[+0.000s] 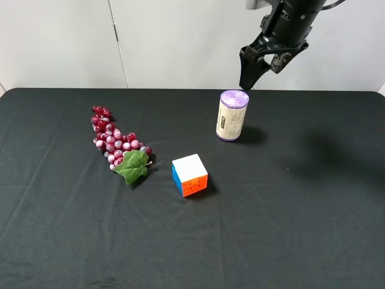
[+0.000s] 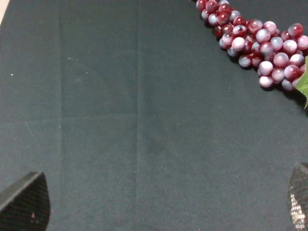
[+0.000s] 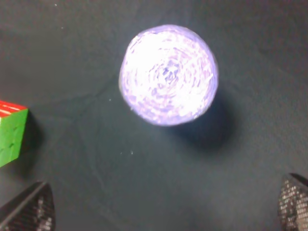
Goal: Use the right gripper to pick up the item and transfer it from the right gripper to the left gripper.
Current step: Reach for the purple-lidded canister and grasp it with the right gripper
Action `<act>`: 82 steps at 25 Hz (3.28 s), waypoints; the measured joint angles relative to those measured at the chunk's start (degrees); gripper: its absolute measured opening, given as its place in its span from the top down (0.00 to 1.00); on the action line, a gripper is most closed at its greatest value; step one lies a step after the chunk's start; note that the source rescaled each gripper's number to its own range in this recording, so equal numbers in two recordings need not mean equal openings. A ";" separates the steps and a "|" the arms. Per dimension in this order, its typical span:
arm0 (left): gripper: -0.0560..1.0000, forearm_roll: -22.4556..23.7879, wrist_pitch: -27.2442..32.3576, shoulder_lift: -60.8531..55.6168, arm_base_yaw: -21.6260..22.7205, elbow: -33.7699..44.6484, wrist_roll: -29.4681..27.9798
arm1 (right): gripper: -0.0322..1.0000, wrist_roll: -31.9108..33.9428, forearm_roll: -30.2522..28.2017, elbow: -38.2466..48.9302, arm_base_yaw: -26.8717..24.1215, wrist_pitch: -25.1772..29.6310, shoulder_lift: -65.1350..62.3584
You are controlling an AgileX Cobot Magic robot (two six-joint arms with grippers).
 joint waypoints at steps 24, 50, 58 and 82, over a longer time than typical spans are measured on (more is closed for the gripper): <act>0.04 0.00 0.00 0.00 0.00 0.00 0.00 | 0.00 -2.45 3.02 -4.52 0.00 -2.81 10.09; 0.04 0.00 0.00 0.00 0.00 0.00 0.00 | 0.00 -2.62 3.03 -5.28 0.00 -8.10 17.70; 0.04 0.00 0.00 0.00 0.00 0.00 0.00 | 0.00 -2.62 3.03 -5.28 0.00 -9.70 18.35; 0.04 0.00 0.00 0.00 0.00 0.00 0.00 | 0.96 -3.92 3.33 -5.28 0.00 -8.92 18.39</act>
